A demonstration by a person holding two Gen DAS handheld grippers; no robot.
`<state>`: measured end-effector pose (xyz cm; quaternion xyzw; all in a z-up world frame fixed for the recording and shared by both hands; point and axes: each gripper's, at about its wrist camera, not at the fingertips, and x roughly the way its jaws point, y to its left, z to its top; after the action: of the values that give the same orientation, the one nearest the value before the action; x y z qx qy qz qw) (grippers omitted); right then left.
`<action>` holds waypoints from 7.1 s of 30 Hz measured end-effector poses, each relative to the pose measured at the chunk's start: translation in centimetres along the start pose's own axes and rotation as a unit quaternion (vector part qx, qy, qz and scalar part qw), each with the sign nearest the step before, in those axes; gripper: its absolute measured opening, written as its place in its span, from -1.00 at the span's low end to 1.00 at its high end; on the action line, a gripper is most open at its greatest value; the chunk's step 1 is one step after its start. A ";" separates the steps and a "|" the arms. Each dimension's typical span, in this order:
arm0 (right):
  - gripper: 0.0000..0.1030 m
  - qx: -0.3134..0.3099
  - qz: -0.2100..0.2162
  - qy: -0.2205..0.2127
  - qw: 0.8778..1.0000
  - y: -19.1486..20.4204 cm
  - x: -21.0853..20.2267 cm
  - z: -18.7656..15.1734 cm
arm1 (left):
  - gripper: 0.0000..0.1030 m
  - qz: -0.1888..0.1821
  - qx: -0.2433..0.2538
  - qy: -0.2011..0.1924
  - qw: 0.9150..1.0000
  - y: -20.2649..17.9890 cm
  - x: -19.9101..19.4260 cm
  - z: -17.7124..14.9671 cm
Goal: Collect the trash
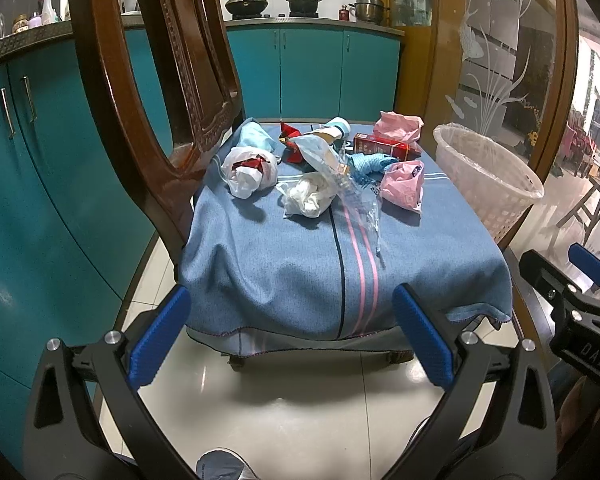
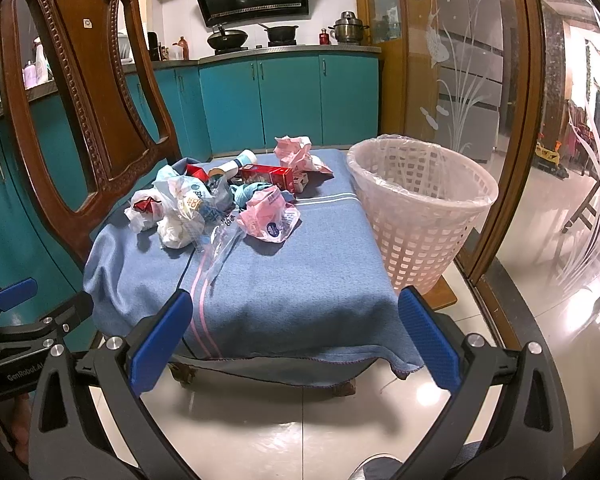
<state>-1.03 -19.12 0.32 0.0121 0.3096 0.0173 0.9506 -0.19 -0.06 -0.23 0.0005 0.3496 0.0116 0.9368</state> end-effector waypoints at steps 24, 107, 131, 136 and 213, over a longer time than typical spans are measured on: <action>0.95 0.001 0.000 -0.001 1.000 -0.1 -0.1 0.0 | 0.95 -0.001 0.003 0.003 1.000 0.1 -0.1 -0.1; -0.36 0.015 0.089 0.085 0.992 1.7 14.9 8.5 | -0.93 -0.110 -0.036 -0.004 0.993 2.3 8.0 10.4; -0.39 -0.034 0.110 -0.022 0.993 2.4 9.2 9.8 | -0.93 -0.075 -0.021 0.001 0.997 -1.7 8.5 9.7; -0.40 -0.034 0.112 -0.016 0.993 2.7 9.6 9.9 | -0.93 -0.070 -0.016 0.001 0.997 -1.8 8.5 10.0; 0.94 0.225 -0.041 -0.128 0.965 -20.1 12.8 16.0 | -0.93 -0.148 0.084 0.017 0.985 -10.0 9.6 11.3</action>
<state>19.23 -38.89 5.02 0.2148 0.1813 -0.0930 0.9552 14.66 -9.75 1.88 0.0270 0.3614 -0.1567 0.9187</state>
